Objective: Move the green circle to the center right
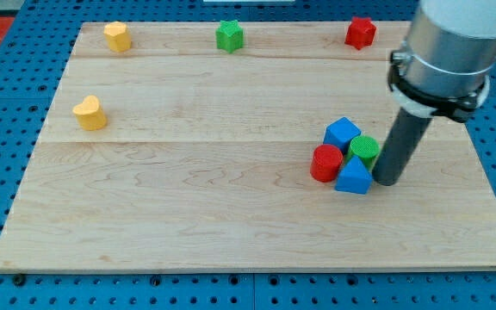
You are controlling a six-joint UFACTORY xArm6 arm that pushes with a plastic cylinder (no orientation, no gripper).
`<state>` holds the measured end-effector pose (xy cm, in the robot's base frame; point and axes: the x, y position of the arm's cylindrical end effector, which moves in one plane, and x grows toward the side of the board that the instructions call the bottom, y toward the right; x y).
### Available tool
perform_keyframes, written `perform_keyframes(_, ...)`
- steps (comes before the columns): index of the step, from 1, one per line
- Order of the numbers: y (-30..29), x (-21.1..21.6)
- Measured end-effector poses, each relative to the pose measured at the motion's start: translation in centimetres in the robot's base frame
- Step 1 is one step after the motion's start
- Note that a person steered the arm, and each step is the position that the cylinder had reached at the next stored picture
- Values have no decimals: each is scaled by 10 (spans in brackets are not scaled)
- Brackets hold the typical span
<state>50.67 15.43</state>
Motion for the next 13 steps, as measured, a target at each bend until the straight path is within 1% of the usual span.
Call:
perform_keyframes(1,-40,-4)
perform_keyframes(2,-55,-18)
perform_keyframes(3,-46,-40)
perform_keyframes(4,-14,-38)
perform_keyframes(5,-9,-16)
perform_keyframes(6,11,-16)
perform_keyframes(8,48,-48)
perform_keyframes(9,50,-60)
perform_keyframes(13,47,-63)
